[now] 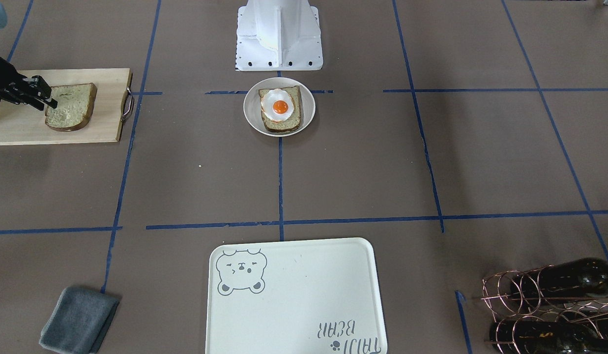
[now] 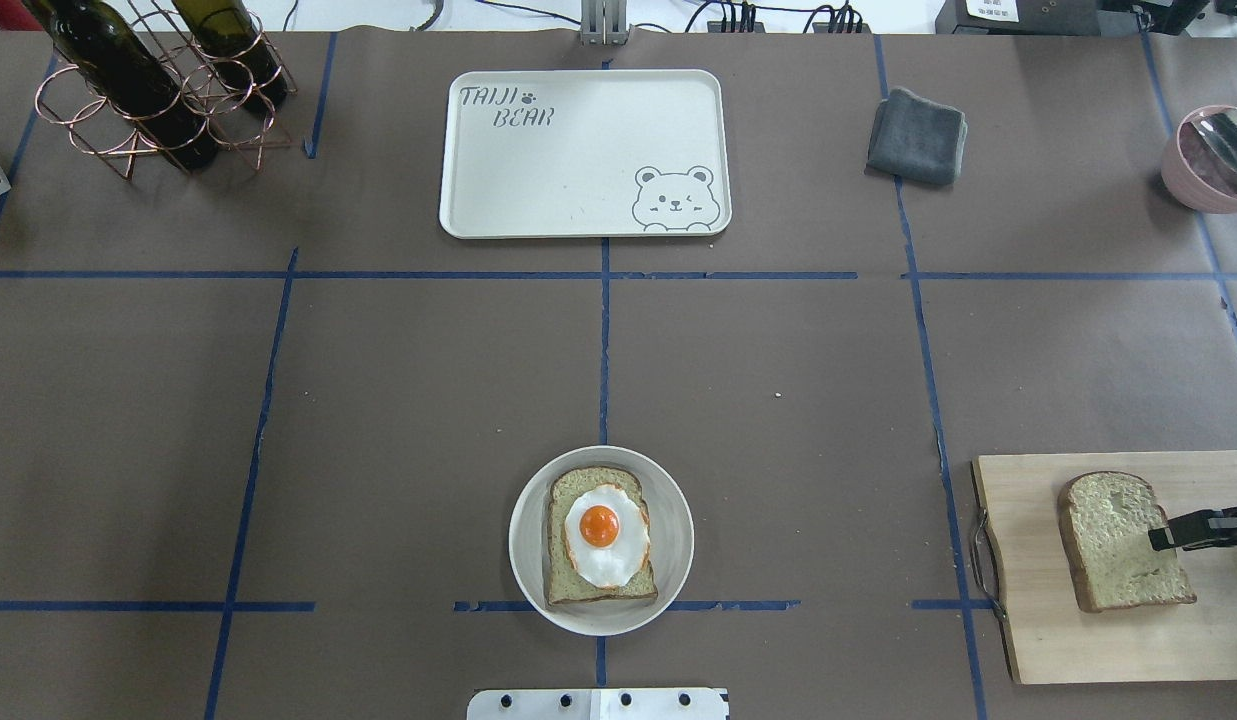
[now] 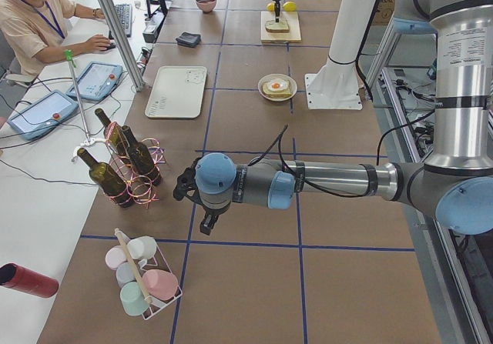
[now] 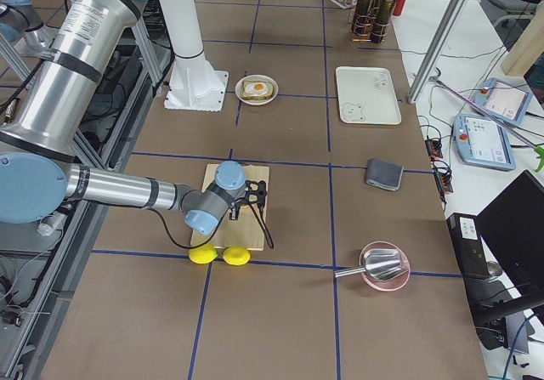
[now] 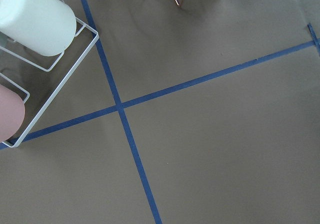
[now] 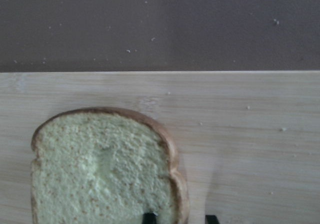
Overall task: Make sandwich and place on tray
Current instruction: 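Lower the right gripper and grasp the bread slice's edge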
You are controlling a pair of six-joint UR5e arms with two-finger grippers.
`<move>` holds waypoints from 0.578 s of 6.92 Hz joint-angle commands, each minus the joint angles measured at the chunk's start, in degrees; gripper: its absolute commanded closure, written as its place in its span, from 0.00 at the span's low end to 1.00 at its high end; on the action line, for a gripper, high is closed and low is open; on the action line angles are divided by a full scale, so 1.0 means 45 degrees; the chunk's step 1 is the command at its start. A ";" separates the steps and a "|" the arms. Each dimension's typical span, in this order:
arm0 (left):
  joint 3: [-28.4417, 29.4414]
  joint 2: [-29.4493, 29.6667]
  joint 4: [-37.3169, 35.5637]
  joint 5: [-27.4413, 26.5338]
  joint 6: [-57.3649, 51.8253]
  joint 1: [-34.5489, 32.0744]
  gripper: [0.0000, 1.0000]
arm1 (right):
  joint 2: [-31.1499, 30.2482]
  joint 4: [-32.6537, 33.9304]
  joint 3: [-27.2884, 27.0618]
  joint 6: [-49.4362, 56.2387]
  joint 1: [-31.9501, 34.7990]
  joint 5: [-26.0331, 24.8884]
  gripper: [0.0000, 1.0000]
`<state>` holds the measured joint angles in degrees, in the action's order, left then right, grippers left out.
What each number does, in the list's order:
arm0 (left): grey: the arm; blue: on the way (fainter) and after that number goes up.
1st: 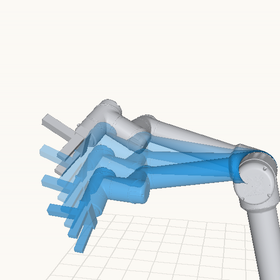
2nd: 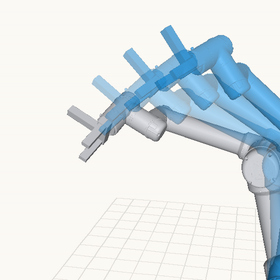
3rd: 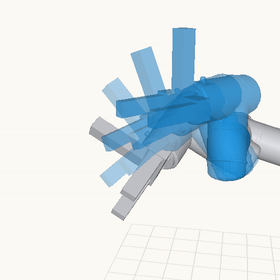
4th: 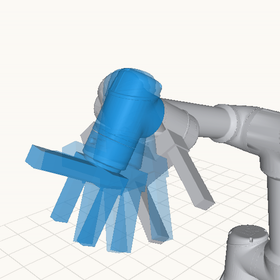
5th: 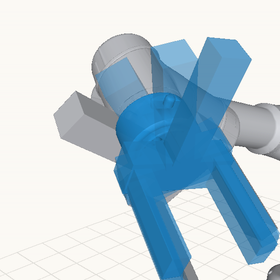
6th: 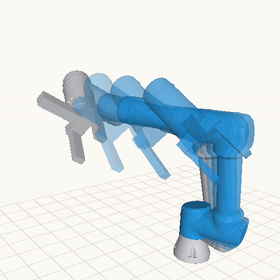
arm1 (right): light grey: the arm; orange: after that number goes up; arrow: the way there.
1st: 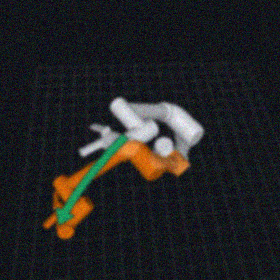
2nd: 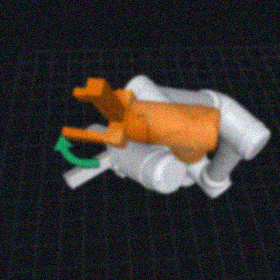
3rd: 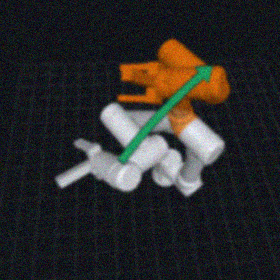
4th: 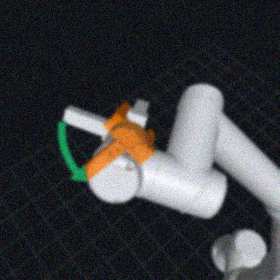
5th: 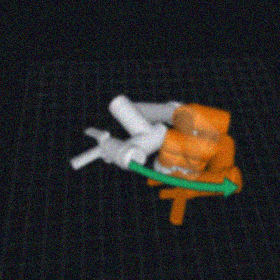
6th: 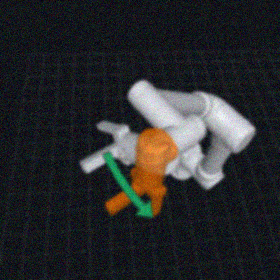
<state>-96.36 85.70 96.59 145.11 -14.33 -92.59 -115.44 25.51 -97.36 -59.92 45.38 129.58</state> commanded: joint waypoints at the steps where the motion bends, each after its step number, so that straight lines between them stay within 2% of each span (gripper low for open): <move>1: 0.0027 0.0000 0.0000 0.0000 0.0000 -0.0011 0.00 | 0.0068 -0.0200 -0.0006 -0.0044 -0.0124 0.0014 1.00; 4: 0.0027 0.0000 0.0000 0.0000 0.0000 -0.0011 0.00 | 0.0010 -0.1172 -0.0026 -0.0044 -0.0085 0.0325 1.00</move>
<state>-96.25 85.70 96.59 145.11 -14.33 -92.61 -115.26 22.53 -97.37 -60.12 44.92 130.33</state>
